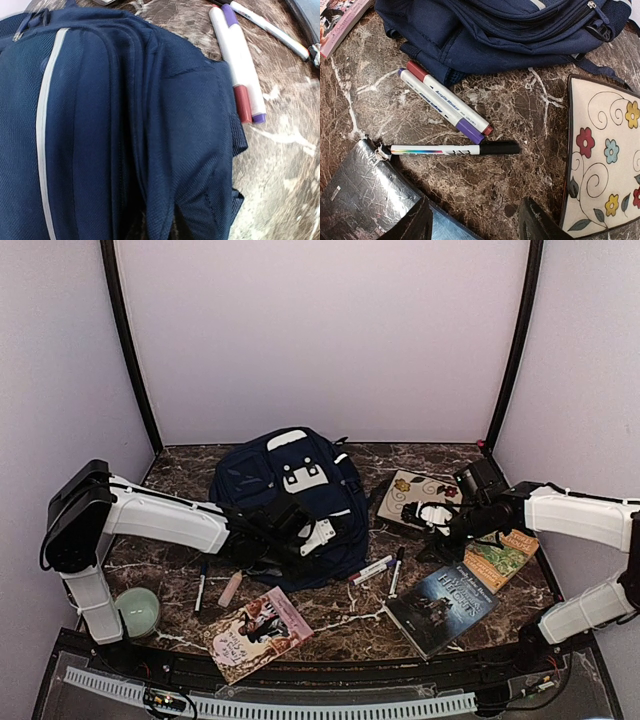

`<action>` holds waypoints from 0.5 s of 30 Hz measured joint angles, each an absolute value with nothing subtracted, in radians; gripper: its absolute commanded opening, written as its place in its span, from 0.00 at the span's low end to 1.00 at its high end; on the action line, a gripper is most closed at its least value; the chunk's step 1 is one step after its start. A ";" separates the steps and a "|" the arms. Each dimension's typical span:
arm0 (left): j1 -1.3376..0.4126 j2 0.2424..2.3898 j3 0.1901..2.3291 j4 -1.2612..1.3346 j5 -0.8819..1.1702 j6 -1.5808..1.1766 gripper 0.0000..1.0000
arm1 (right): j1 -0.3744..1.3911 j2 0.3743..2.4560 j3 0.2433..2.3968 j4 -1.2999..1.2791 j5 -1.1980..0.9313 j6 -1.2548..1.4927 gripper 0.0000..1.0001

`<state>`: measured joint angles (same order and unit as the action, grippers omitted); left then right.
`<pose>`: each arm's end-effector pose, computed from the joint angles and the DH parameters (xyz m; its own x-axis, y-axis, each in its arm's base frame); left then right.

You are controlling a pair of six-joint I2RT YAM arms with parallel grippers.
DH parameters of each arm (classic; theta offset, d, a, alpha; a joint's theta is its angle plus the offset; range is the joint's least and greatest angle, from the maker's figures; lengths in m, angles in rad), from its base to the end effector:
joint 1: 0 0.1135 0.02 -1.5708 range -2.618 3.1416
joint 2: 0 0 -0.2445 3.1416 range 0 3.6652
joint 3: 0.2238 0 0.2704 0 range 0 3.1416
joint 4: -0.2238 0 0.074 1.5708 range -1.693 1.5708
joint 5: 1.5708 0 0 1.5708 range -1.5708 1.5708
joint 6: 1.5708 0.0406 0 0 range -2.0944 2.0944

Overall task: Pack the student bag
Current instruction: Move the student bag to the center of the board, then move the book to the corner of the board.

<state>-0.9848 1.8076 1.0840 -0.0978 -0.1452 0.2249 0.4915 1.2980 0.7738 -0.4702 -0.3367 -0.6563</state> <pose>0.2219 -0.3237 0.1380 -0.2230 0.7349 -0.6404 0.8408 0.4774 0.2552 0.2349 0.1410 0.1748 -0.2170 -0.7694 -0.6008 -0.9297 0.3505 -0.1131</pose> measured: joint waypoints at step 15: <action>-0.978 1.543 1.111 -0.384 -0.191 -0.127 0.84 | 0.555 1.320 0.861 -0.522 -0.343 -0.705 0.59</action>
